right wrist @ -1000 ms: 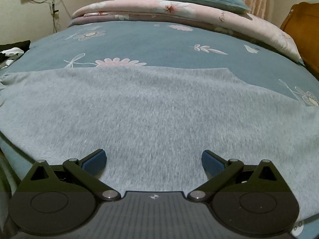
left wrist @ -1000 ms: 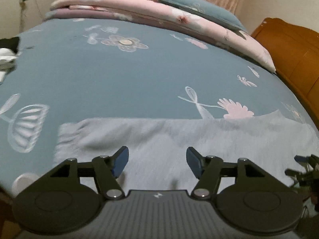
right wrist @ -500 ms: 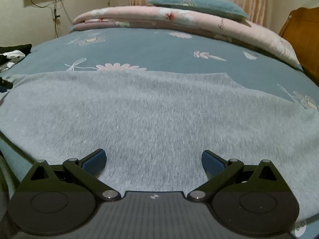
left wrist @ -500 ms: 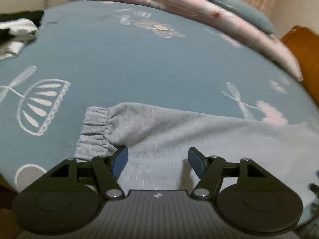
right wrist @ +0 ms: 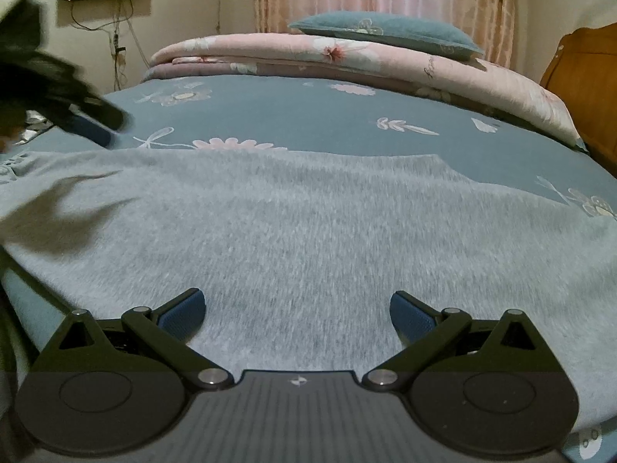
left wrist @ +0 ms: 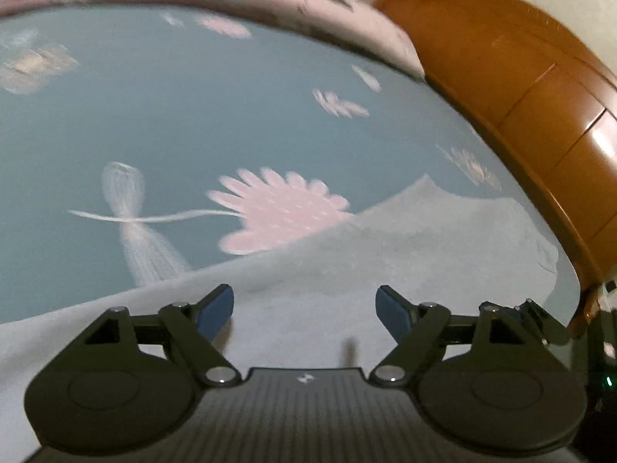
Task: Fold clothes
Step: 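Sweep both open grippers over the sweatpants to flatten them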
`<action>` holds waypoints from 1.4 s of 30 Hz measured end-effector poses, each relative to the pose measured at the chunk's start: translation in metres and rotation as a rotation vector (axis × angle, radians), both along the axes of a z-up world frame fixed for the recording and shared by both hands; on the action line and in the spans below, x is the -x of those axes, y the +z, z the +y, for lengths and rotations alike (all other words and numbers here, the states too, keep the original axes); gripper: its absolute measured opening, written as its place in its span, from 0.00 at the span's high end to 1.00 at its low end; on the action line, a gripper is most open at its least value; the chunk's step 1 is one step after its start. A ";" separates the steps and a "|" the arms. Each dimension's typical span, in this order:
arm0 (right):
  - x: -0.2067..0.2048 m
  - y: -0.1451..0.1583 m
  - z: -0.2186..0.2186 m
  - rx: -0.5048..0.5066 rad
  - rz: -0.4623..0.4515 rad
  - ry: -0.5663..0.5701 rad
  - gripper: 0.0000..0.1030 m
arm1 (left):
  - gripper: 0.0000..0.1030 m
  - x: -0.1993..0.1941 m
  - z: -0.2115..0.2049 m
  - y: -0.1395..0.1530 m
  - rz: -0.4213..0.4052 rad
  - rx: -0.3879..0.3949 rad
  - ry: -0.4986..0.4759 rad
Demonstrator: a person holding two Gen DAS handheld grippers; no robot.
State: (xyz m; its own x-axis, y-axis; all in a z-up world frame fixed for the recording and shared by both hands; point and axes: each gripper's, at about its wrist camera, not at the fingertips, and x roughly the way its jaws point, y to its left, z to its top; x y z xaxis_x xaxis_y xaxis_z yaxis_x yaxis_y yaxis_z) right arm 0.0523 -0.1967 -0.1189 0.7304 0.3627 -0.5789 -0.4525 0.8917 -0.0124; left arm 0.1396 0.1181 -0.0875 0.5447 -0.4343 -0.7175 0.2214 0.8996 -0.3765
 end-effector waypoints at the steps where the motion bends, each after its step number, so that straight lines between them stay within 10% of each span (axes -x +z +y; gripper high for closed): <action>1: 0.000 0.000 -0.001 -0.003 -0.003 0.001 0.00 | 0.22 -0.007 -0.004 -0.007 0.018 -0.010 0.014; 12: 0.005 0.000 -0.003 -0.004 -0.016 0.009 0.00 | 0.23 0.010 0.032 0.002 0.015 -0.106 0.172; 19: -0.028 0.057 -0.012 0.036 -0.090 -0.023 0.00 | 0.22 0.044 0.008 0.016 -0.047 -0.189 0.072; 25: -0.130 0.048 -0.027 -0.063 0.109 -0.080 0.00 | 0.22 0.055 -0.004 0.013 -0.046 -0.200 0.016; 37: -0.110 0.031 -0.027 0.027 0.153 -0.117 0.00 | 0.21 0.070 0.000 0.001 -0.032 -0.229 -0.018; 42: -0.115 0.042 0.016 -0.050 0.105 0.051 0.00 | 0.19 0.074 -0.014 -0.002 -0.025 -0.223 -0.080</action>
State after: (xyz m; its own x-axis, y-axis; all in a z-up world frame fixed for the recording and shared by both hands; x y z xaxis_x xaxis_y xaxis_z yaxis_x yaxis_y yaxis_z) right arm 0.1671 -0.1807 -0.0770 0.6461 0.4284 -0.6317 -0.4942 0.8655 0.0816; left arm 0.0656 0.1045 -0.0897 0.5339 -0.3090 -0.7871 0.3022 0.9391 -0.1637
